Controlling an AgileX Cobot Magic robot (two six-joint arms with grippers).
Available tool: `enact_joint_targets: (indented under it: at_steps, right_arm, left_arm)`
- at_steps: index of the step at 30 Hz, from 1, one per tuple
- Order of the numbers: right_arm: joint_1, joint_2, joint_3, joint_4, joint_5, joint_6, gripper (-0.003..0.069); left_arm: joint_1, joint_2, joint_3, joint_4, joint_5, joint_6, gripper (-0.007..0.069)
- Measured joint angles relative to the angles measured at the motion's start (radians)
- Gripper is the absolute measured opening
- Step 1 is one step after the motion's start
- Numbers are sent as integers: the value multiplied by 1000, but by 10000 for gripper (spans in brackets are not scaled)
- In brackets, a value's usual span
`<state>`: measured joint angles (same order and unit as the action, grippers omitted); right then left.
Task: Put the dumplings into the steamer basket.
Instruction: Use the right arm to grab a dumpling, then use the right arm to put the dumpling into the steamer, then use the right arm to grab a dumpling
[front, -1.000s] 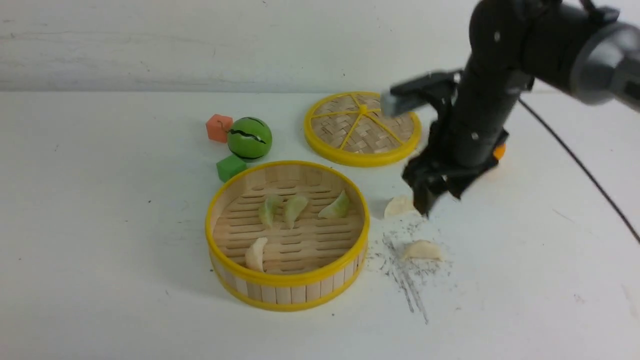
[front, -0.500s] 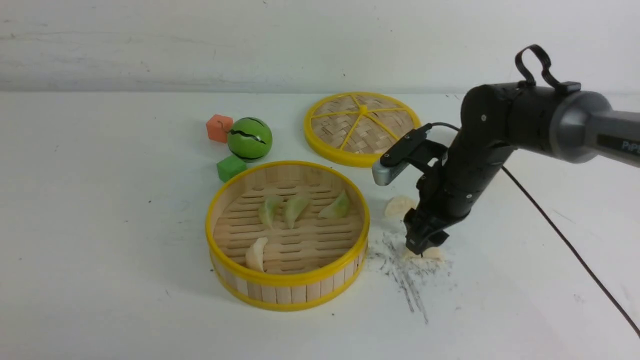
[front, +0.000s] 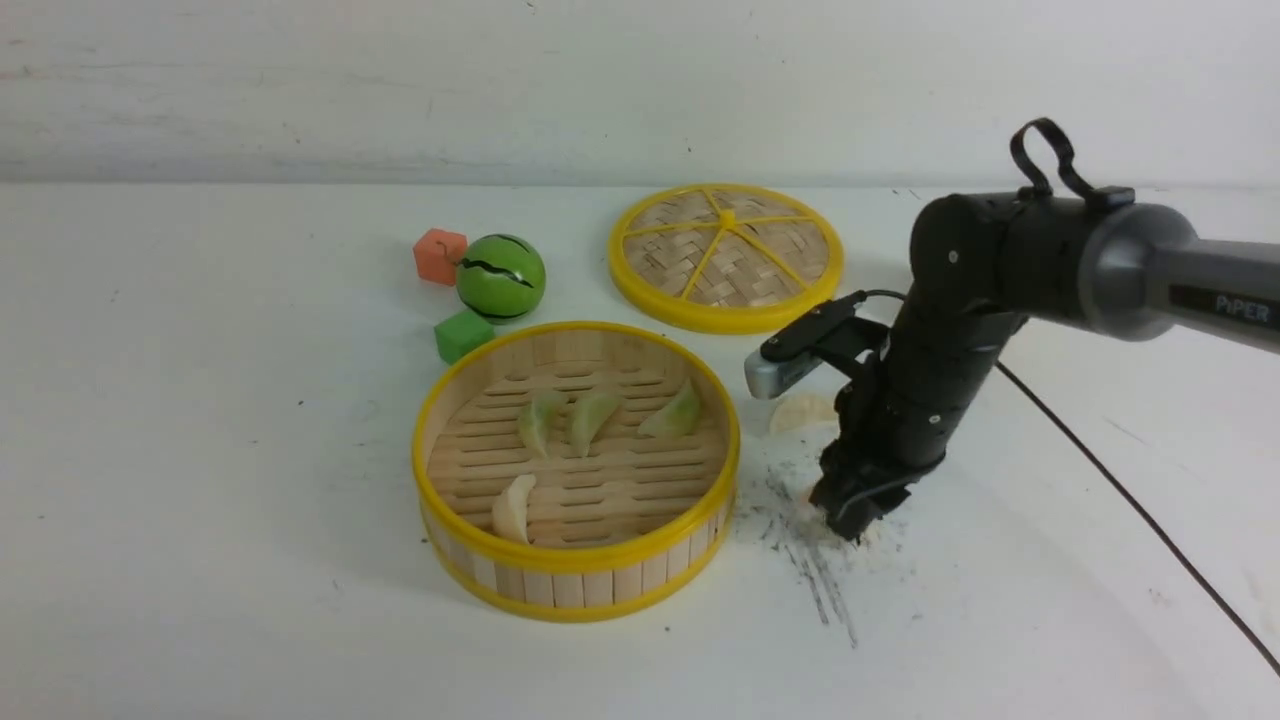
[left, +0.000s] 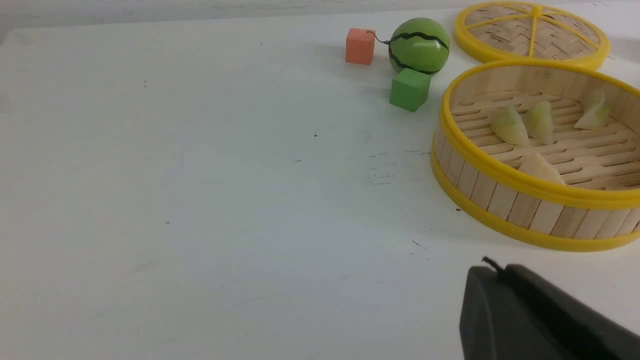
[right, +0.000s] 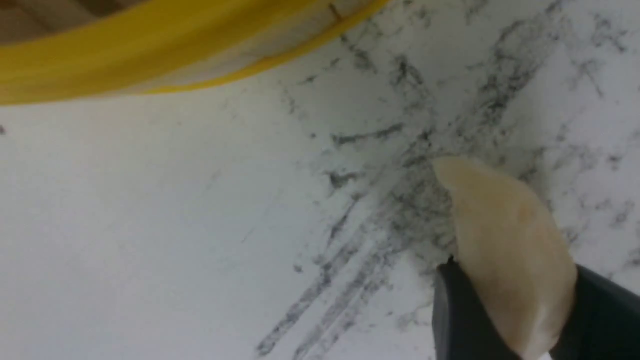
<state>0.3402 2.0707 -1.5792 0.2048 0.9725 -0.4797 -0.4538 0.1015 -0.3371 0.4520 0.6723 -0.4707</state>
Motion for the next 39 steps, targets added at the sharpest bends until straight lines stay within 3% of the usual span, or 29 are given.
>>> enact_joint_targets:
  at_steps: [6,11,14,17,23,33,39]
  right_arm:
    - [9,-134,-33,31,39,154,232]
    - [118,-199,-58,201,-13,241,232]
    - [211,-153,-58,270,-123,292,232]
    - [271,-82,-58,273,-230,377,232]
    - [283,22,-58,231,-287,505,237]
    - [278,18,-80,222,-257,519,487]
    - [197,-87,-143,144,-194,558,521]
  left_arm:
    - [0,0,0,3,0,0,13]
    - [0,0,0,3,0,0,17]
    - [0,0,0,3,2,0,20]
    - [0,0,0,3,9,0,20]
    - [0,-16,0,3,15,0,24]
    - [0,-74,0,3,21,0,29]
    - [0,-74,0,-20,19,0,36]
